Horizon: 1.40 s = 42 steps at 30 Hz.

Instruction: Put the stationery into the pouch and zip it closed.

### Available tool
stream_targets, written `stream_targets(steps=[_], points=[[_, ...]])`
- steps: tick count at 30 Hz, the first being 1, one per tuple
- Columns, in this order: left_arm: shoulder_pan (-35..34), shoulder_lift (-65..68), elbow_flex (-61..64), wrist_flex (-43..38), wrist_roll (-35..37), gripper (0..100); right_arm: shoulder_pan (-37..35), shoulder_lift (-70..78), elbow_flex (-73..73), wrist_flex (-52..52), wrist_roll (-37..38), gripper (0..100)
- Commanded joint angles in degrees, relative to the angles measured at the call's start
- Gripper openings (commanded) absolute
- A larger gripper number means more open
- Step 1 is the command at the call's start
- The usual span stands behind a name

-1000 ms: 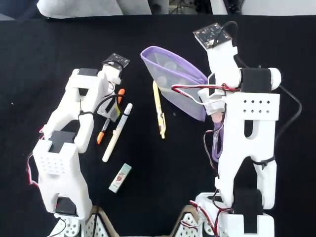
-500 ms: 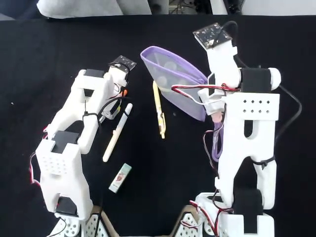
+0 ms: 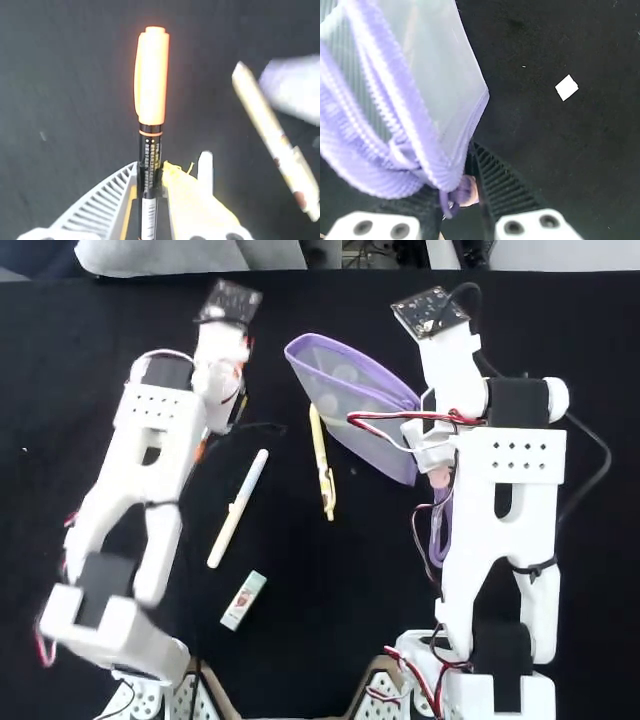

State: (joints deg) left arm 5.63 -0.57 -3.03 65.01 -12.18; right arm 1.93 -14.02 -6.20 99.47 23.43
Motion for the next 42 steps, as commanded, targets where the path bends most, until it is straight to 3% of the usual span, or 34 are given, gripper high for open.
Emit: stream_targets(steps=[1, 6, 11, 17, 27, 33, 42], points=[[2.9, -9.8, 1.2, -6.2, 3.3, 3, -0.5, -2.3, -0.3, 1.3, -0.5, 1.1], [4.0, -18.5, 9.9, -19.9, 9.8, 3, -0.6, -2.3, -0.3, 1.3, -0.5, 1.1], [3.5, -25.6, 22.6, -40.9, 19.6, 3, -1.0, -2.3, -0.3, 1.3, -0.5, 1.1], [3.6, -39.0, 36.1, -58.1, 24.8, 3, -1.0, -2.2, -0.2, 1.3, -0.6, 1.1], [4.1, -54.3, 40.9, -61.4, 35.3, 3, -1.0, -1.8, -0.2, 1.3, -0.6, 1.1], [9.2, -53.5, 38.5, -61.5, 38.2, 3, -1.0, -1.8, -0.2, 1.3, -0.6, 1.1], [13.1, -42.8, 42.2, -76.2, 38.1, 3, -1.3, -2.3, 3.9, 0.9, -0.2, 1.1]])
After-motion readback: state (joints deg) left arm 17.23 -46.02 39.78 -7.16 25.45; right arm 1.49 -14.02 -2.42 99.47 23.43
